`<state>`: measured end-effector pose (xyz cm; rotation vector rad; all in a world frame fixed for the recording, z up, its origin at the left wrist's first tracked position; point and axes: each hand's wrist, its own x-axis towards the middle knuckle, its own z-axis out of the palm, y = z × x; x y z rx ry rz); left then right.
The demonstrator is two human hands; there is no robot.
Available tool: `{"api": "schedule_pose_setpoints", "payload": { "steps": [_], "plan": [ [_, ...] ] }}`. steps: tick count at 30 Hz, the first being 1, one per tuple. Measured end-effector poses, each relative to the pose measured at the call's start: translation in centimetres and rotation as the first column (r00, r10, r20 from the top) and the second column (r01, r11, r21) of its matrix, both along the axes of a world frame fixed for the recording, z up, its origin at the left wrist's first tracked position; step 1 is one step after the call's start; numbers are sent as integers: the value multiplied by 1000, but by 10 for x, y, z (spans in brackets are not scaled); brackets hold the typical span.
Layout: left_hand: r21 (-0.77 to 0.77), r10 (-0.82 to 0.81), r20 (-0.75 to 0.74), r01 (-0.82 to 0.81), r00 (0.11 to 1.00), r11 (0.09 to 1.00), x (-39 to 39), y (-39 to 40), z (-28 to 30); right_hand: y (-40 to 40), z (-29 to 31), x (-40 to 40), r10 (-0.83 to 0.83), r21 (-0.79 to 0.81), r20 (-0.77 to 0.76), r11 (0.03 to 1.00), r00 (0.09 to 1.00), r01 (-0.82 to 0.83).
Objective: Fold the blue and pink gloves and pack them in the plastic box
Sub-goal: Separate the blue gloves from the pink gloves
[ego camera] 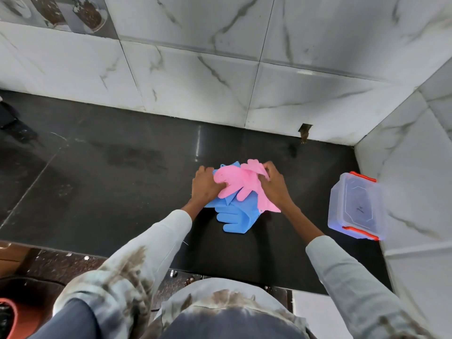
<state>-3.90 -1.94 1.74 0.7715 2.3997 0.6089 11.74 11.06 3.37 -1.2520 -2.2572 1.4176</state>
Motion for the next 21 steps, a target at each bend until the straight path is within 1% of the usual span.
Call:
{"api": "schedule_pose_setpoints", "payload": {
  "steps": [2,5,7,9,10,12,14,16,18,21],
  "plan": [
    [29,56,81,-58,995,998,-3,5,-1,-8,6,1,16,-9,73,1000,997,-15],
    [32,44,47,-45,998,998,-2,6,6,-22,18,3,63,-43,172,997,983,-57],
    [100,29,60,-35,998,994,3,11,13,-30,26,5,50,-119,164,992,985,-31],
    [229,5,189,-49,982,972,11,19,19,-35,32,4,-45,-277,77,959,996,65],
    [273,-19,279,-61,960,960,18,23,22,-37,34,3,-135,-375,28,917,990,135],
    [328,-76,414,-70,907,942,32,32,27,-35,35,0,-323,-511,-32,819,946,262],
    [366,-134,467,-53,874,929,49,43,26,-27,34,0,-427,-602,-90,743,900,292],
    [387,-217,456,27,863,922,67,56,24,-16,32,7,-497,-652,-136,697,857,300],
    [416,-291,429,99,855,904,86,70,23,-1,27,21,-569,-644,-159,680,807,352],
    [474,-393,263,237,881,848,115,90,23,23,15,52,-632,-640,-212,666,746,382]
  ]
}}
